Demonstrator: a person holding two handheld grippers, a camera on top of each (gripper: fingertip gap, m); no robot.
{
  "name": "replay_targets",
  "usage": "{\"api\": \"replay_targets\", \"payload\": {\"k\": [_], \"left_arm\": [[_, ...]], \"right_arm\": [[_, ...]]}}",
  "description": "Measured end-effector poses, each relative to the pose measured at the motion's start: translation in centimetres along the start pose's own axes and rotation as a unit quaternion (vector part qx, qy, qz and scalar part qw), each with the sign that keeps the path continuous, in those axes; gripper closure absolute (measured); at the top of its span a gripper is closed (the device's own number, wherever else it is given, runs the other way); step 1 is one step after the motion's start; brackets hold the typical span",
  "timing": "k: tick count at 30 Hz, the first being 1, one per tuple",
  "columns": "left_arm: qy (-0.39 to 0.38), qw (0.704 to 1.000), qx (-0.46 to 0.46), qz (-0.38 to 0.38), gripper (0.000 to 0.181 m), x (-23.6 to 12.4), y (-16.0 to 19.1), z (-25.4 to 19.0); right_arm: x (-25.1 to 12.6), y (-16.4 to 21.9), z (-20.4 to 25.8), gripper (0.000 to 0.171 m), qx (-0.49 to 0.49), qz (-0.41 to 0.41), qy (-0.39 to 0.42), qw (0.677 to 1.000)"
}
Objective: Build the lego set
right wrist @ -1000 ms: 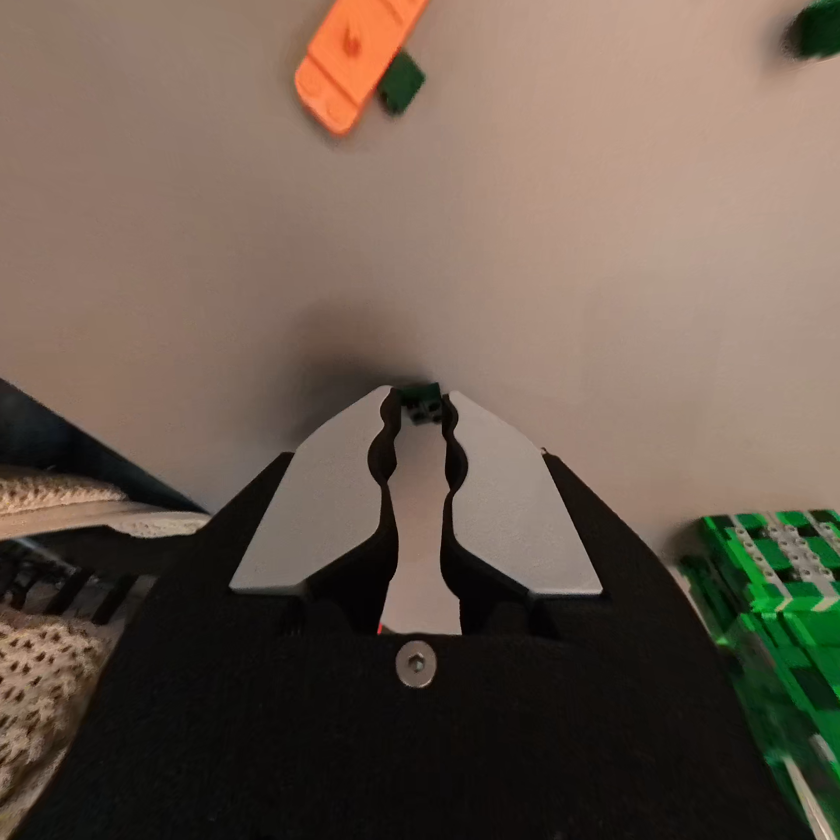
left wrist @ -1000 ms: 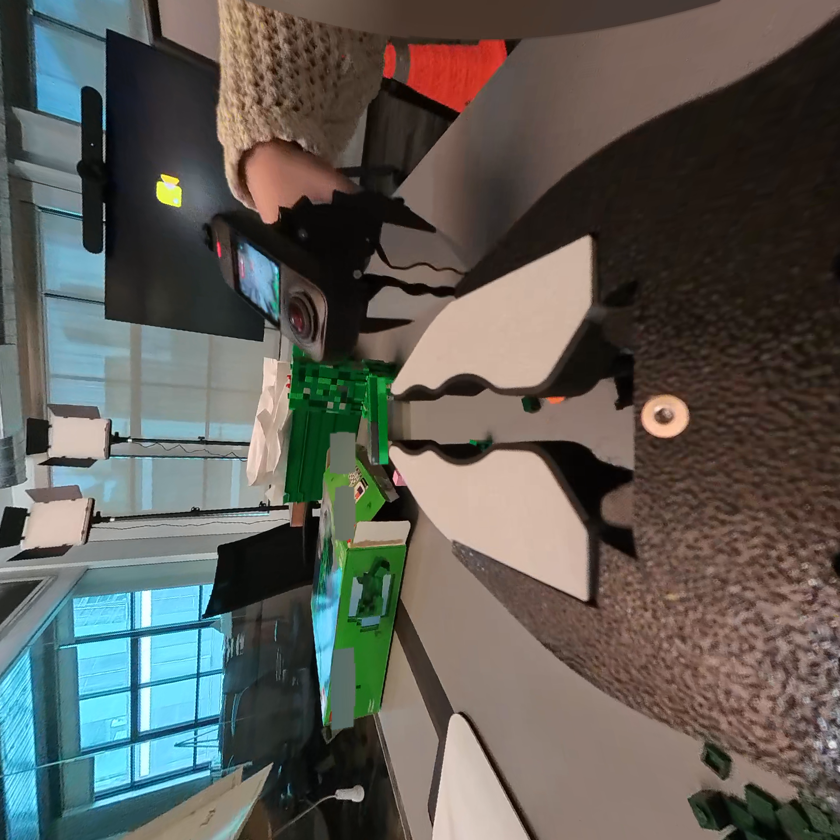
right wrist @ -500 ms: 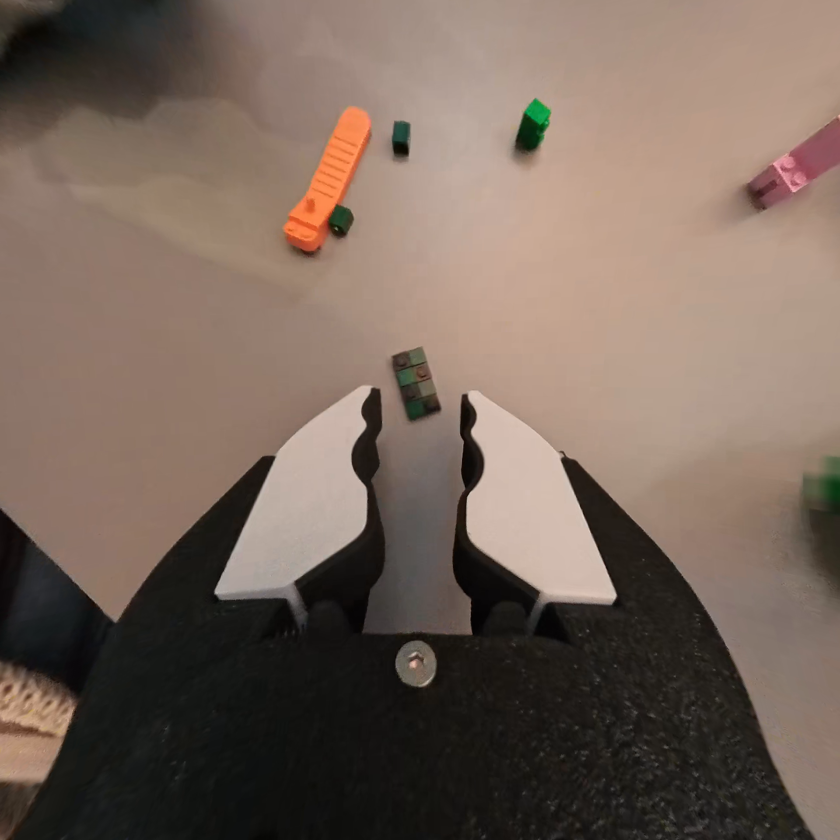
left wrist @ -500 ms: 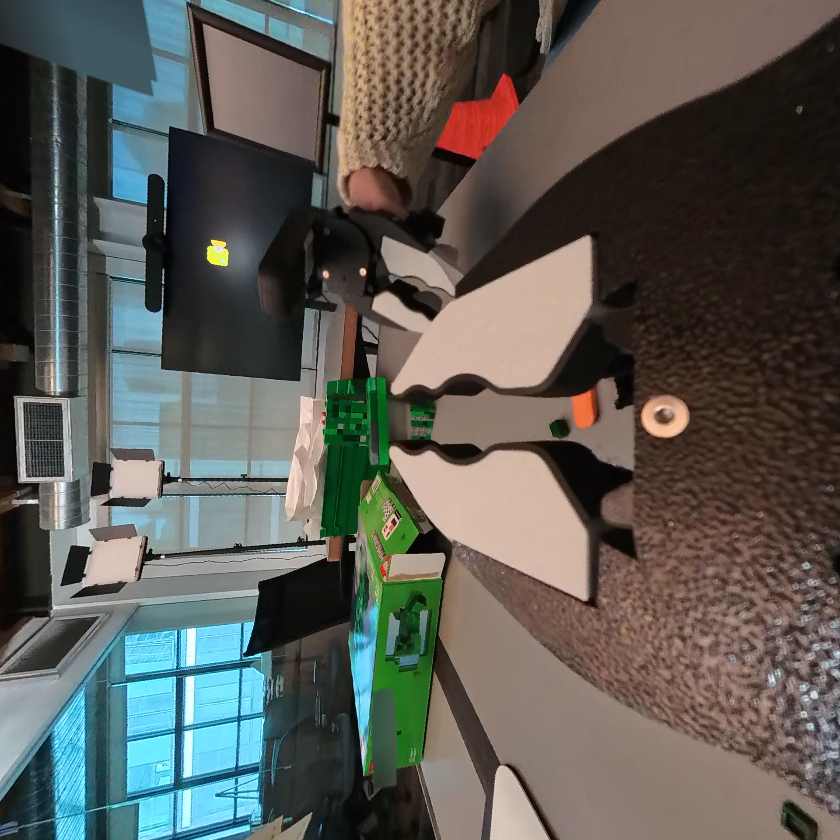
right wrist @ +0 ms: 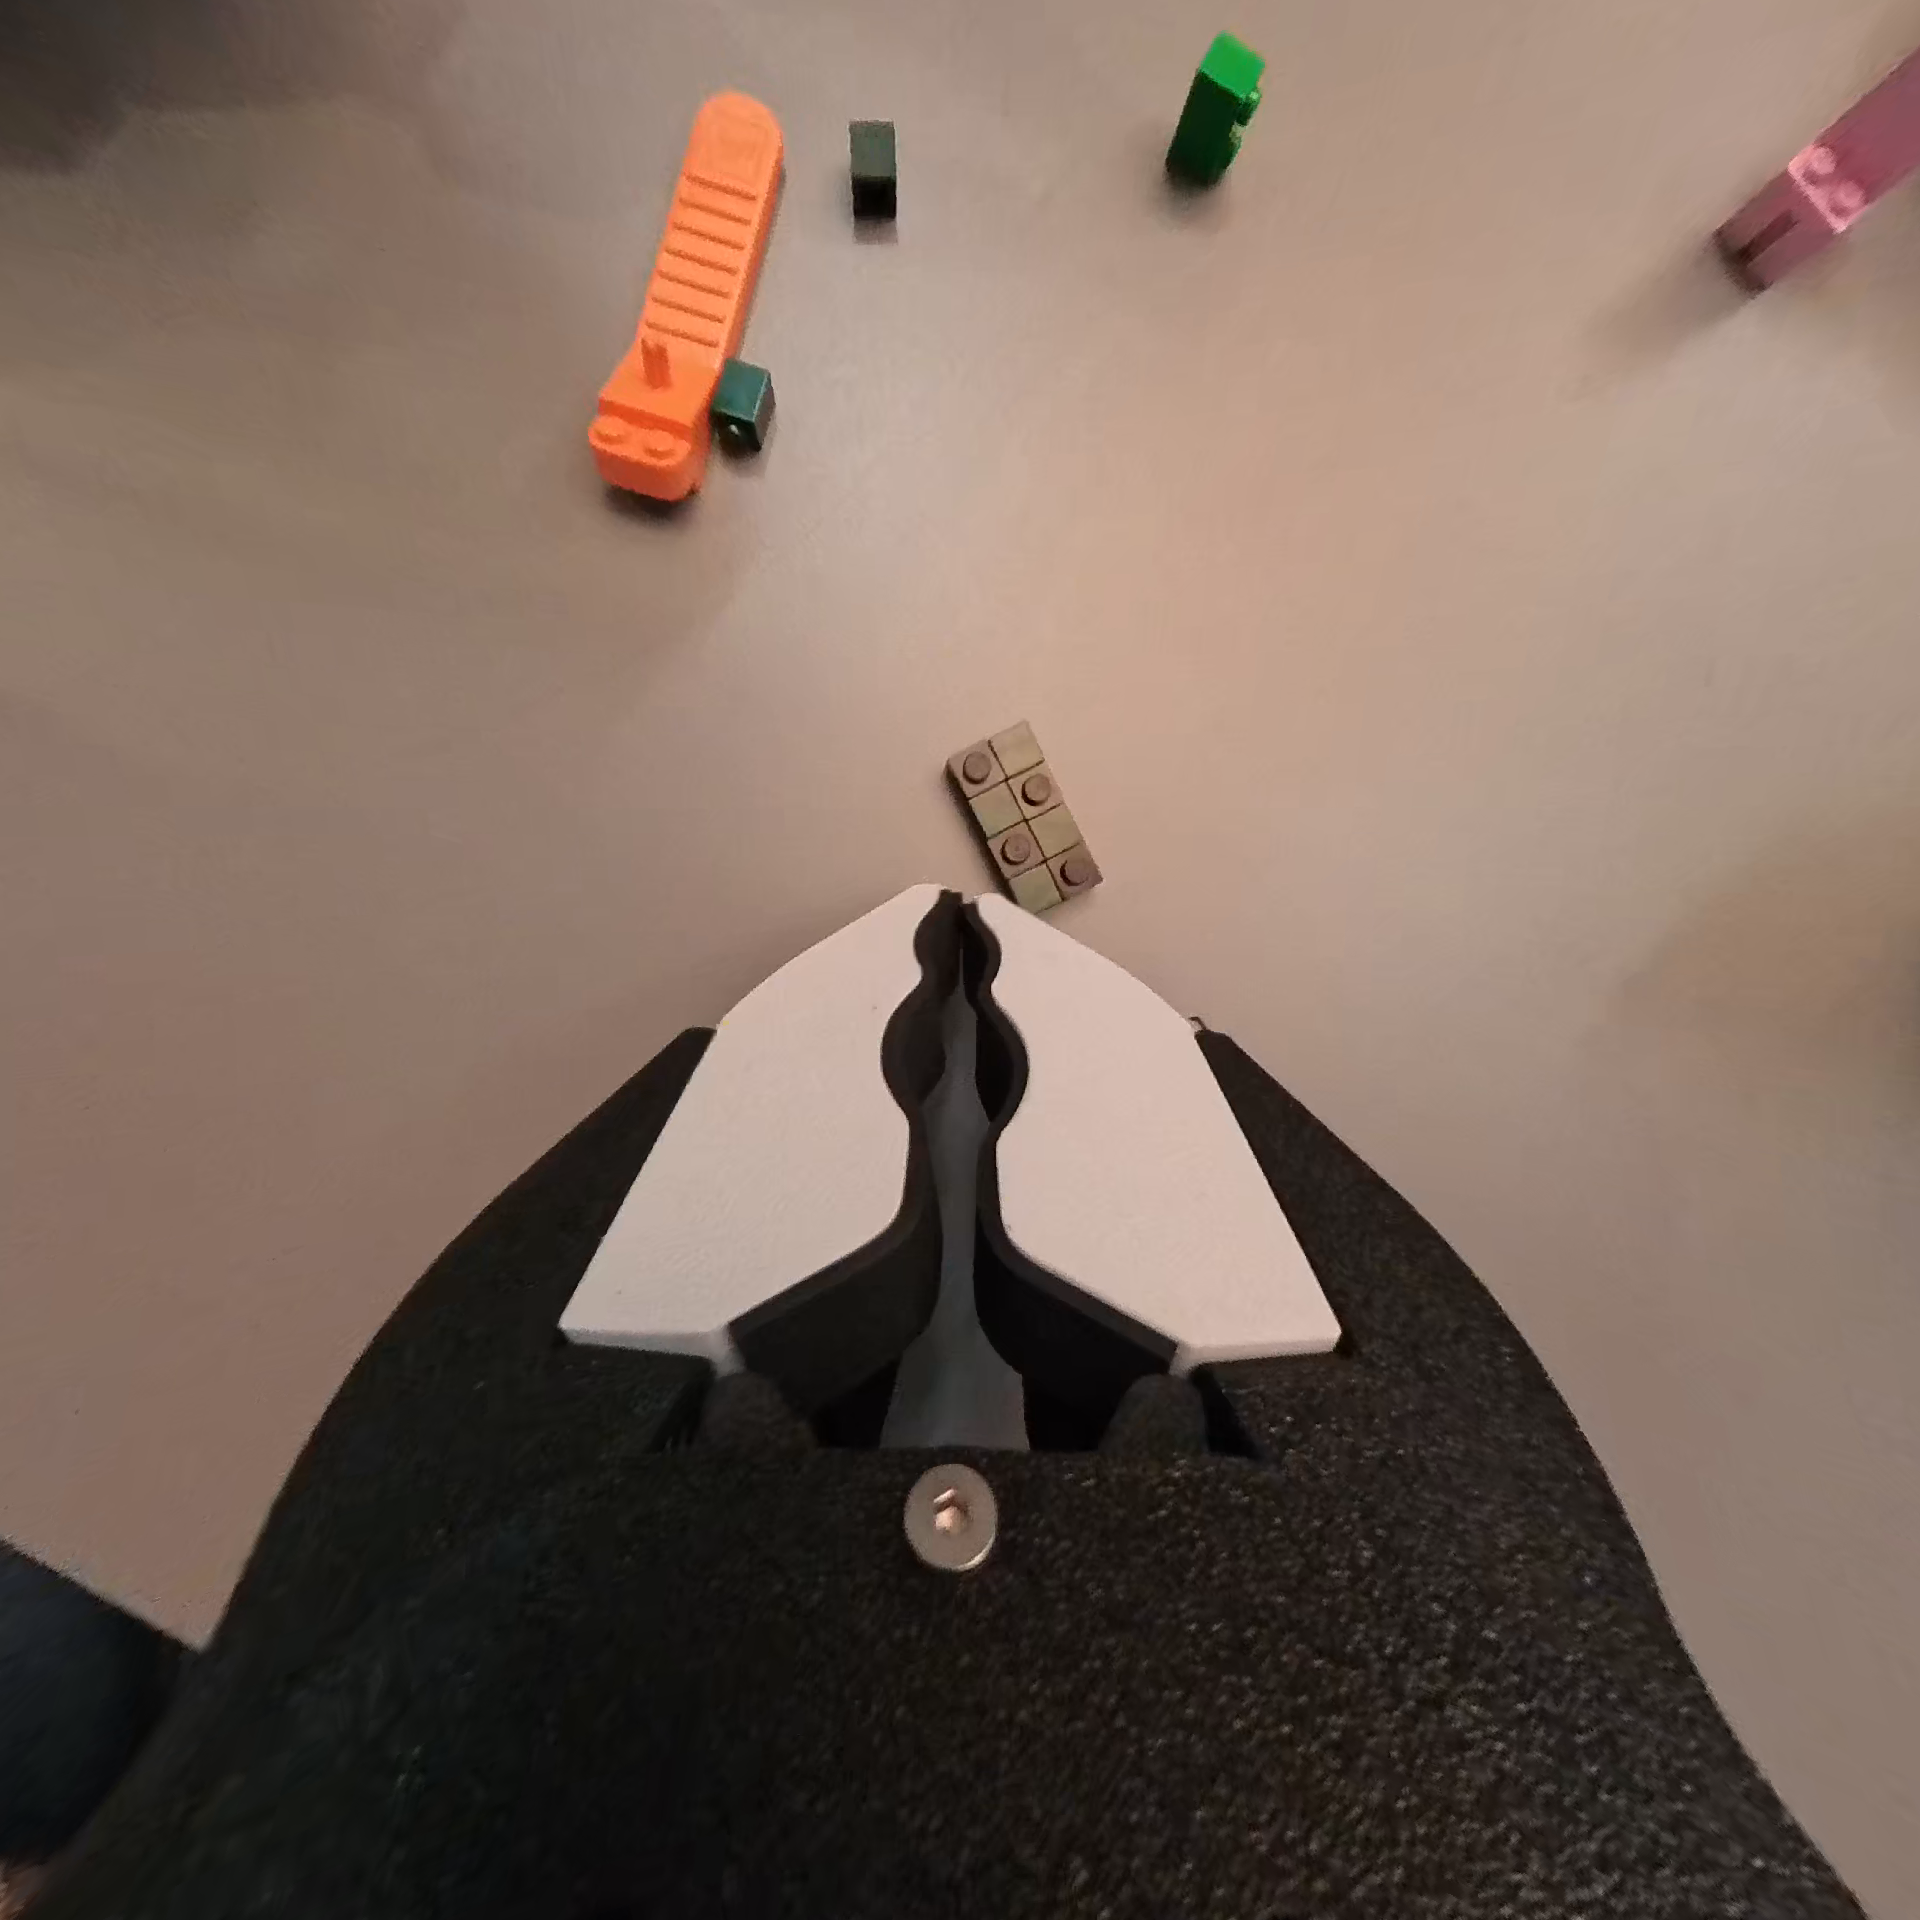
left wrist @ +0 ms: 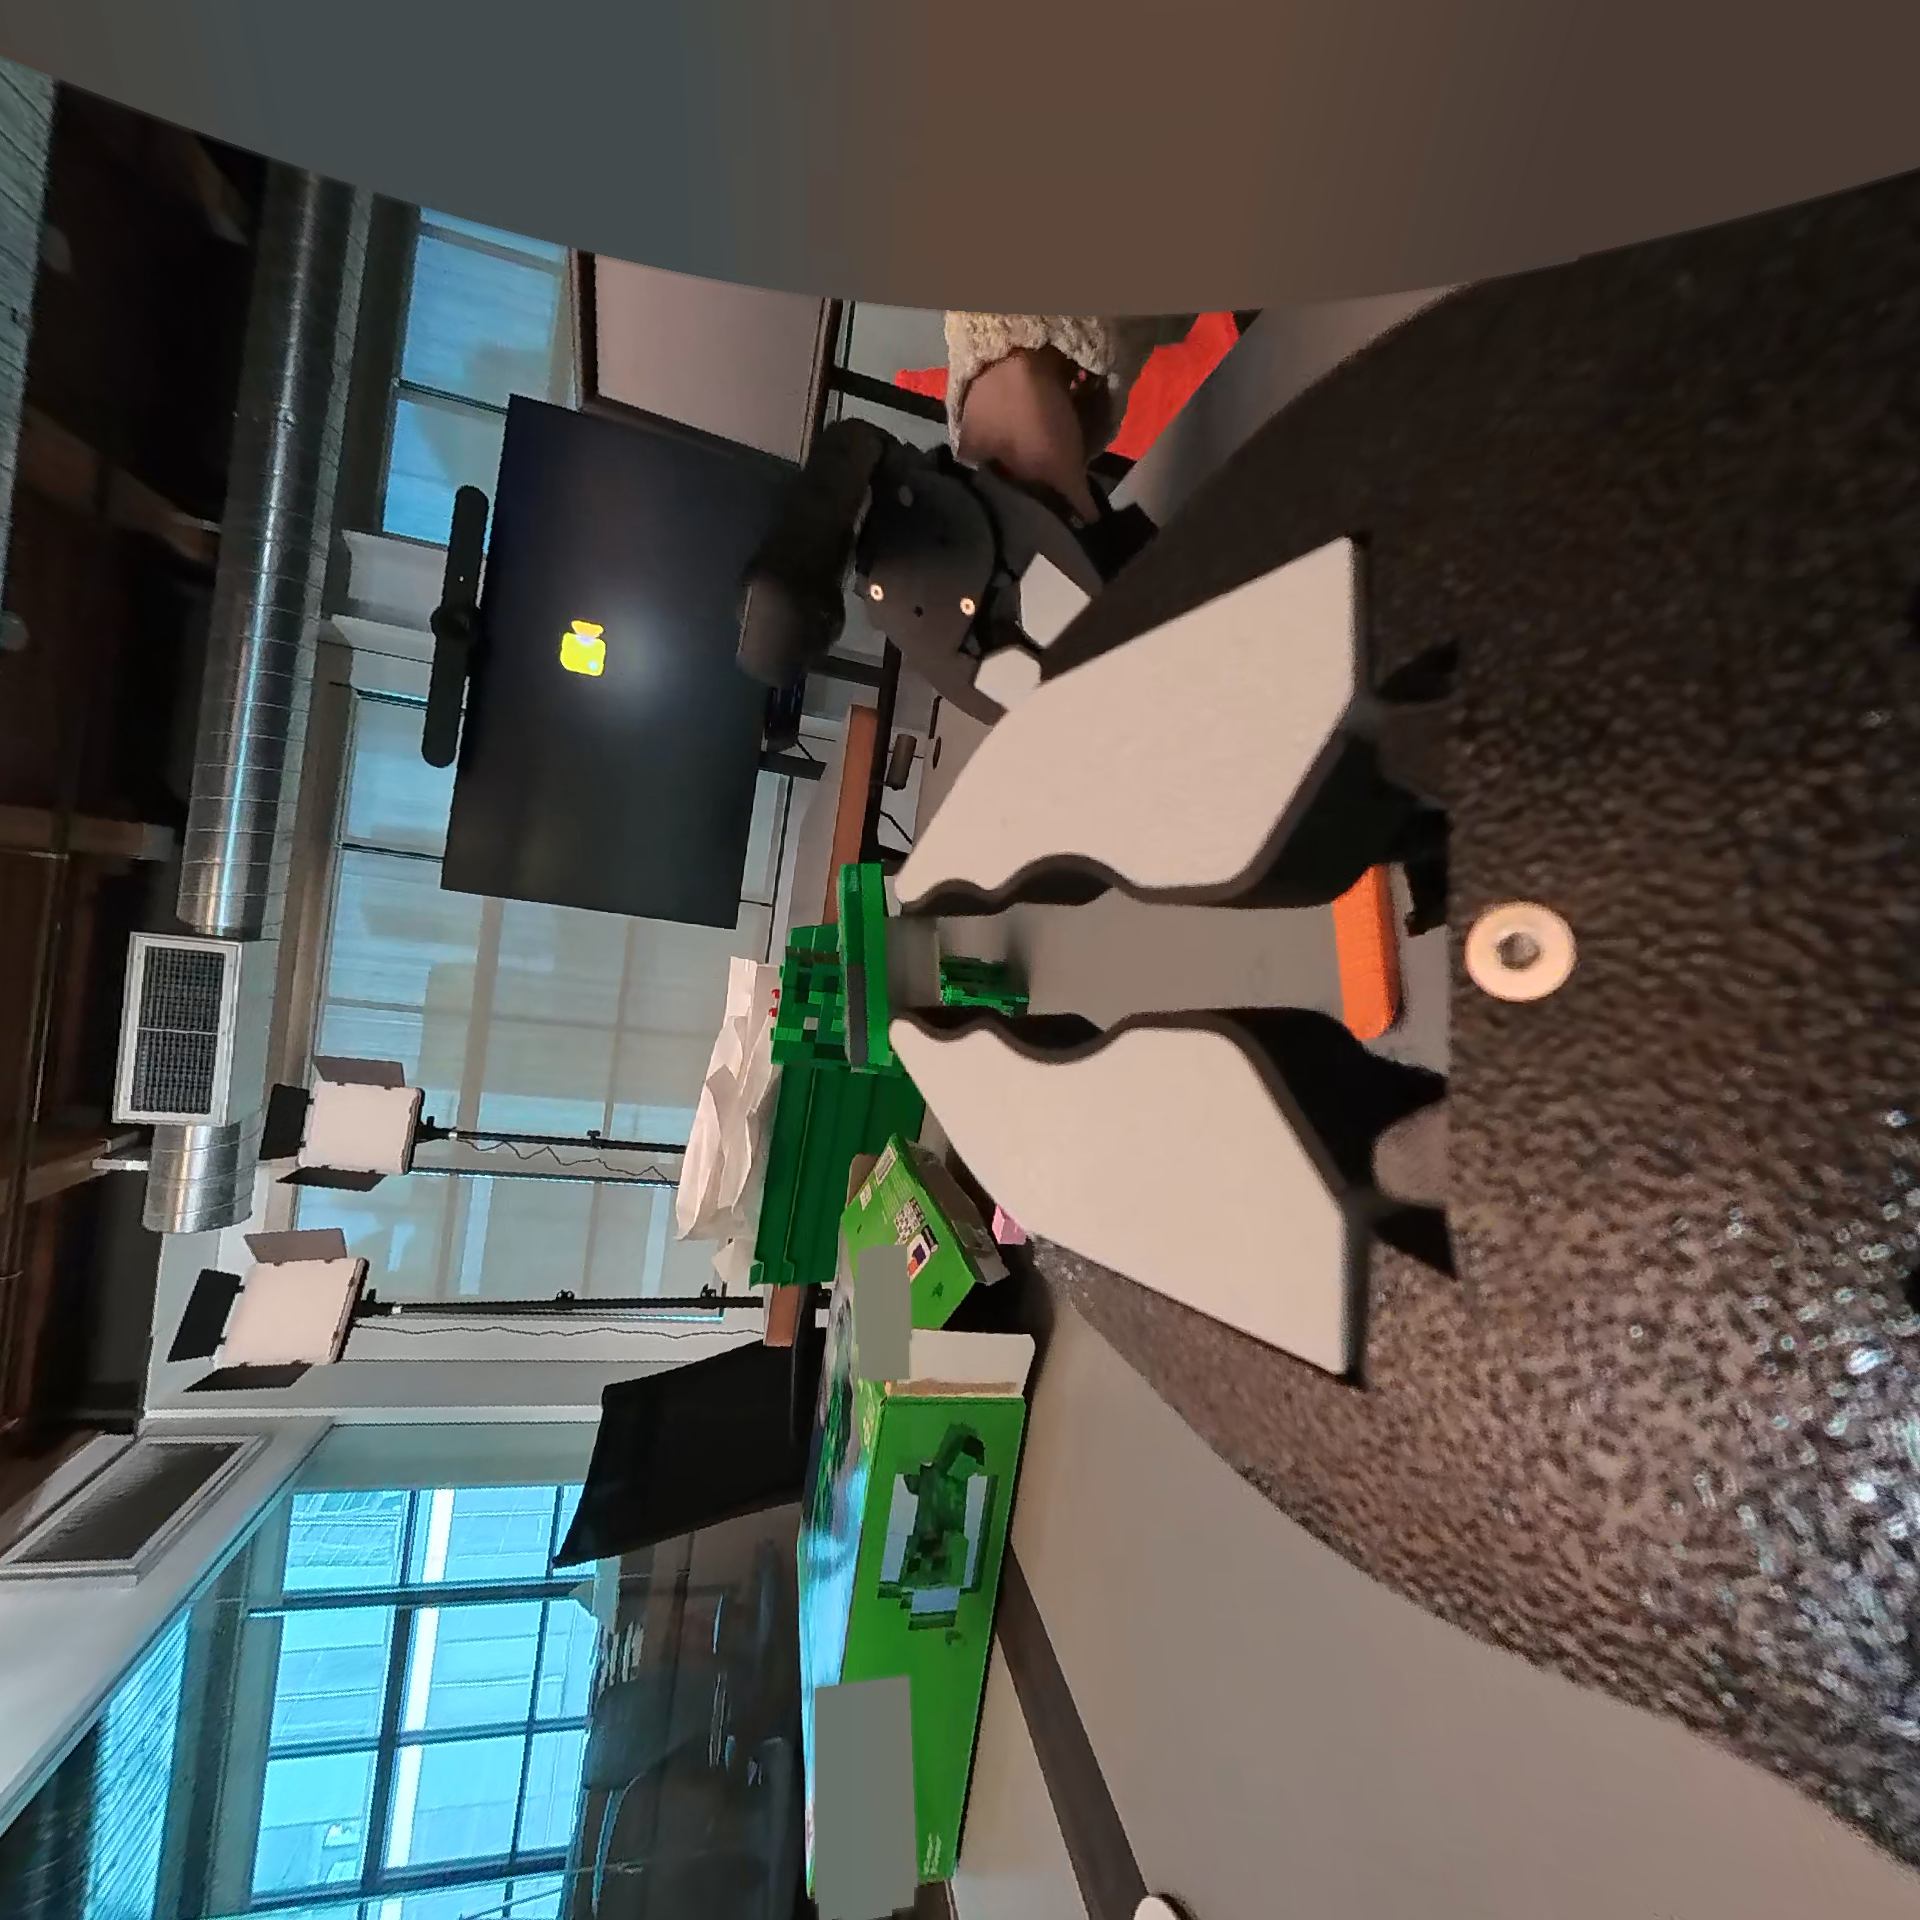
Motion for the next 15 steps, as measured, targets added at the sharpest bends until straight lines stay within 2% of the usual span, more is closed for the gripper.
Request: {"api": "replay_targets", "payload": {"k": [4,9,11,15], "left_arm": [[0.002,1.000,-0.007,-0.004,0.166,-0.1,0.0,0.1],[0.013,1.000,-0.010,-0.004,0.166,0.1,0.0,-0.1],[0.024,1.000,-0.009,-0.003,0.166,0.3,0.1,-0.4],[0.064,0.998,0.008,-0.020,0.166,0.7,-0.5,-1.5]], "right_arm": [[-0.2,-0.5,-0.3,0.170,-0.019,-0.014,0.007,1.000],[-0.7,-1.3,-0.7,0.135,-0.139,-0.090,-0.041,0.985],[-0.2,-0.7,-1.3,0.132,-0.161,-0.093,-0.057,0.981],[0.4,-0.5,-1.6,0.135,-0.137,-0.109,-0.115,0.978]]}}
Point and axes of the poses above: each gripper's, where its closed fingertips meet, x out along the fingers, y out of its underside, z = x × y across the jaws, the point moved 3 cm from there along -x, back along the fingers, and after that the axes turned 12 degrees about y, right-handed, at the moved point
